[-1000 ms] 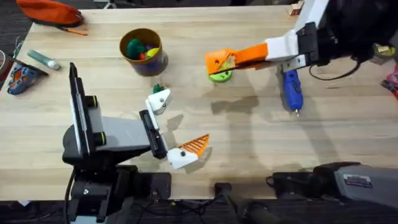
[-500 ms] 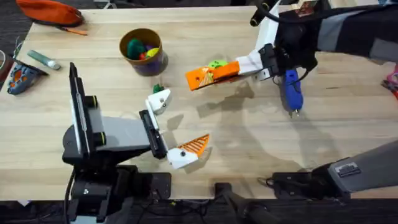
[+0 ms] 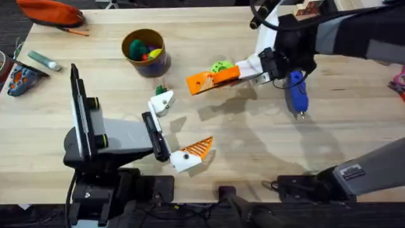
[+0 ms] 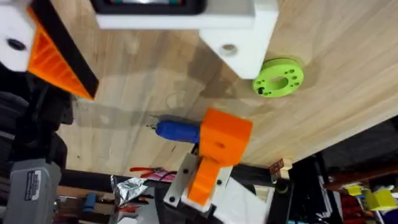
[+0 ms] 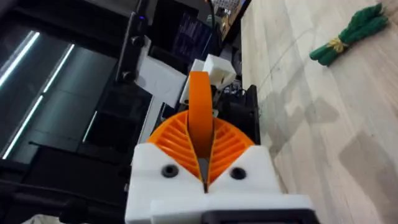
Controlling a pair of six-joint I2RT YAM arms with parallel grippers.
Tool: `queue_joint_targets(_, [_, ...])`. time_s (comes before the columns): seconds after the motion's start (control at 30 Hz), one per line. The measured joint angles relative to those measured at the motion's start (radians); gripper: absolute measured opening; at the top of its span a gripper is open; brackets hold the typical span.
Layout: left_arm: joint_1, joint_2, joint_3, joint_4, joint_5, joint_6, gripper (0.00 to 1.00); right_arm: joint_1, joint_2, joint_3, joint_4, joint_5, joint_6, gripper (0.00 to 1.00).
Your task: Pick up the gripper from the table and insert it into the empty holder that is missing its gripper. Then pick up a screw, insert it into the mounting hole, and use the screwdriver to tighten it. Finally, clean up the table by picking up the vegetable and placing it into the bucket.
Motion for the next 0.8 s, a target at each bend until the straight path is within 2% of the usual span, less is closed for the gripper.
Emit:
queue_joint_targets(0.17, [0.0,0.0,0.0,0.0,0.0,0.0,0.985,0.014,0.038,-0.002,0.0,0.007,0.006,0.004])
queue_joint_targets(0.33, [0.0,0.0,0.0,0.0,0.0,0.0,0.987,0.04,0.042,-0.006,-0.018,0.069,0.032,0.004])
queue_joint_targets(0.8, [0.0,0.0,0.0,0.0,0.0,0.0,0.985,0.07,0.042,-0.007,-0.031,0.023,0.086,0.004])
